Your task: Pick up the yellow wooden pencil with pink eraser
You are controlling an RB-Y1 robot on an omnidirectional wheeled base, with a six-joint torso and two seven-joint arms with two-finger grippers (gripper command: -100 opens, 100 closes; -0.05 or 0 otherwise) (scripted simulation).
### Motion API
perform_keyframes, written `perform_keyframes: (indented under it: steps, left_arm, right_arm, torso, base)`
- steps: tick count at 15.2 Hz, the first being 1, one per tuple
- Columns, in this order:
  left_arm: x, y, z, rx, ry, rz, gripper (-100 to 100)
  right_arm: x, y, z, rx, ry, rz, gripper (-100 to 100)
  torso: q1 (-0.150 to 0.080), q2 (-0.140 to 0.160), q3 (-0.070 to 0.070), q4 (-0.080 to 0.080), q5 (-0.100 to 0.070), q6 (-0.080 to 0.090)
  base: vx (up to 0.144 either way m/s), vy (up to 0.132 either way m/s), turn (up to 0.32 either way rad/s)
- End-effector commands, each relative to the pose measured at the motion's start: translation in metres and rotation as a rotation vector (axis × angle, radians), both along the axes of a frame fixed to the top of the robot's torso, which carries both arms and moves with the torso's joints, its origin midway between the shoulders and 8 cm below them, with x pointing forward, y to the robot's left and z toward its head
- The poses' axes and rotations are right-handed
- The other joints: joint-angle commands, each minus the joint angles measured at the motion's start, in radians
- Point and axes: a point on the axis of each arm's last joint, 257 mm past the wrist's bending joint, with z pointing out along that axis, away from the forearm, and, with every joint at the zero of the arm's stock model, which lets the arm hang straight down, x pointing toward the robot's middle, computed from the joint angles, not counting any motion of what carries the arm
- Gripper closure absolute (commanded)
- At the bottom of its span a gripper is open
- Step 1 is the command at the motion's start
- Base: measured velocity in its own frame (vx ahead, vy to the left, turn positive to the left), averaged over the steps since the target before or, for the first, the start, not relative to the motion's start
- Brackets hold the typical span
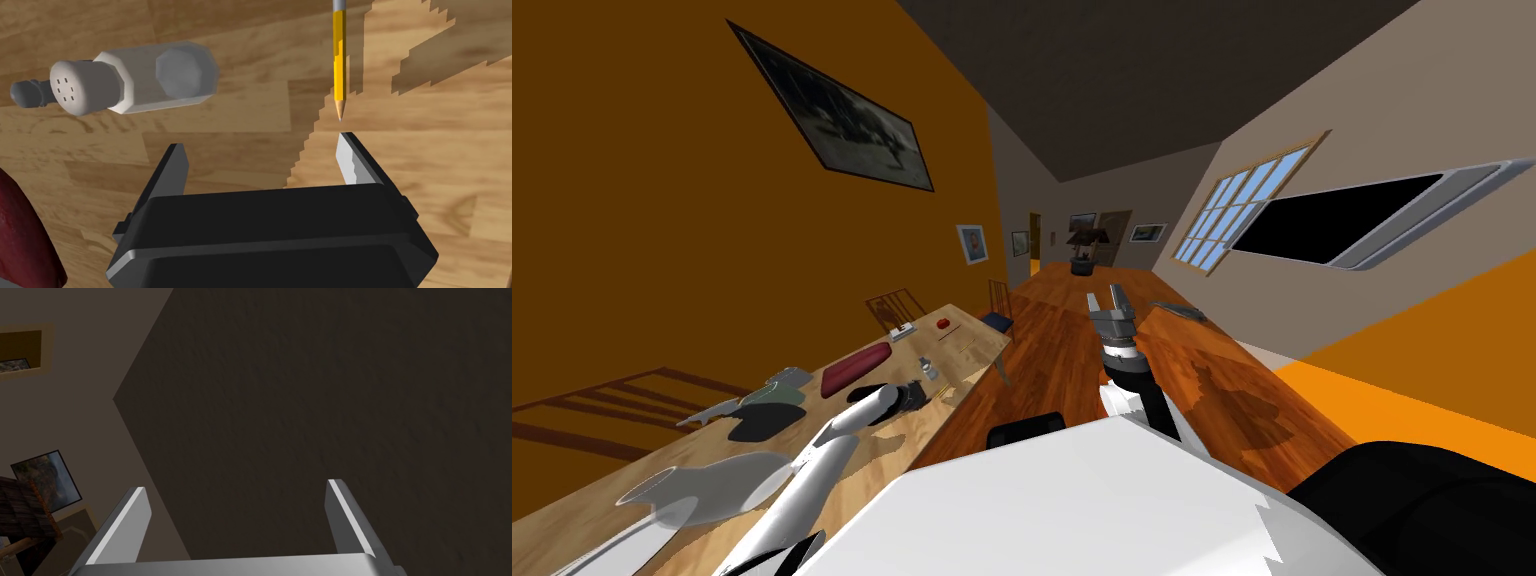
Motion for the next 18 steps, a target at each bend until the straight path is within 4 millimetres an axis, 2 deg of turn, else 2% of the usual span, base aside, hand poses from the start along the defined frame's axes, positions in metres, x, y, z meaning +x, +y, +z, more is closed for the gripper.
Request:
perform_keyframes:
  steps: [1,8,18]
  left_arm:
    - [-0.007,-0.006,-0.006,-0.059,0.043,0.029,-100]
    - [-0.023,-0.028,-0.016,-0.206,0.151,0.085,-100]
    - [-0.034,-0.063,-0.015,-0.386,0.260,0.138,-100]
  right_arm:
    - [0.000,0.000,0.000,0.000,0.000,0.000,0]
    - [0.000,0.000,0.000,0.000,0.000,0.000,0]
    - [0.000,0.000,0.000,0.000,0.000,0.000,0]
  torso:
    - [0.000,0.000,0.000,0.000,0.000,0.000]
    - [0.001,-0.001,0.000,0.000,0.000,0.000]
    - [0.000,-0.002,-0.001,0.000,0.000,0.000]
  base:
    - [-0.005,0.025,-0.072]
    - [0.000,0.032,-0.089]
    - [0.014,0.025,-0.067]
